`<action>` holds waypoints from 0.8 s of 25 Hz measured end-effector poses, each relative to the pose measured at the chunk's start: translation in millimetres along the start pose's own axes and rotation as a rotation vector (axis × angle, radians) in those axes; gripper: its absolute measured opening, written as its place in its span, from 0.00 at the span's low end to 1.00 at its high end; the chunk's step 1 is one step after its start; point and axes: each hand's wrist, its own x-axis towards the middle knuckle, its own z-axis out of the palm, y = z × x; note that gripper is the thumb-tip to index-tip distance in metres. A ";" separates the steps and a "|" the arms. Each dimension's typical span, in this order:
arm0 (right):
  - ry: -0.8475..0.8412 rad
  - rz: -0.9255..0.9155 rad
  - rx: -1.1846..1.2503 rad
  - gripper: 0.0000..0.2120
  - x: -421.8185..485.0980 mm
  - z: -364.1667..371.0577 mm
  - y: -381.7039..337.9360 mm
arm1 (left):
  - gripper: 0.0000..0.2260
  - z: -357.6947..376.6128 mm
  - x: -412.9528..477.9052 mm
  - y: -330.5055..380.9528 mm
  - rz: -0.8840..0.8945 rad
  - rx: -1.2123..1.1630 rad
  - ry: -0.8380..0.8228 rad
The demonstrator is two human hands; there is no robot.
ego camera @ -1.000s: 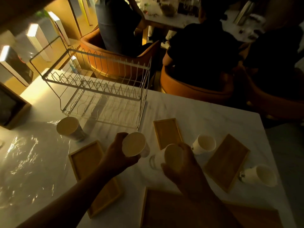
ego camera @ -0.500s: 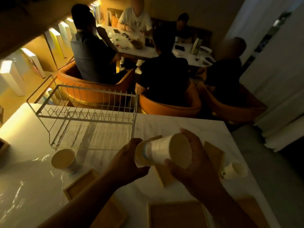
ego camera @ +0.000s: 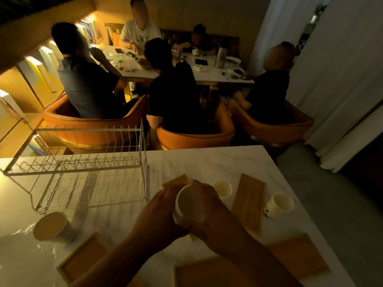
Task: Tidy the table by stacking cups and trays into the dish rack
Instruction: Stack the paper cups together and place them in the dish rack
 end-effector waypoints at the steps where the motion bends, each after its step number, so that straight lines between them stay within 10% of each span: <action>1: -0.053 -0.022 -0.003 0.40 1.6 -3.4 12.6 | 0.39 4.3 1.6 1.8 -0.010 0.014 -0.005; 6: 0.034 0.072 0.114 0.33 32.7 -32.5 105.5 | 0.41 35.1 16.8 -4.8 -0.118 0.044 -0.012; 9: 0.151 0.218 -0.242 0.36 67.1 -42.6 187.9 | 0.44 54.8 27.2 -10.7 -0.190 0.079 0.011; 20: -0.035 0.219 -0.543 0.38 136.4 -38.1 261.4 | 0.43 86.3 44.3 -10.7 -0.259 0.151 0.043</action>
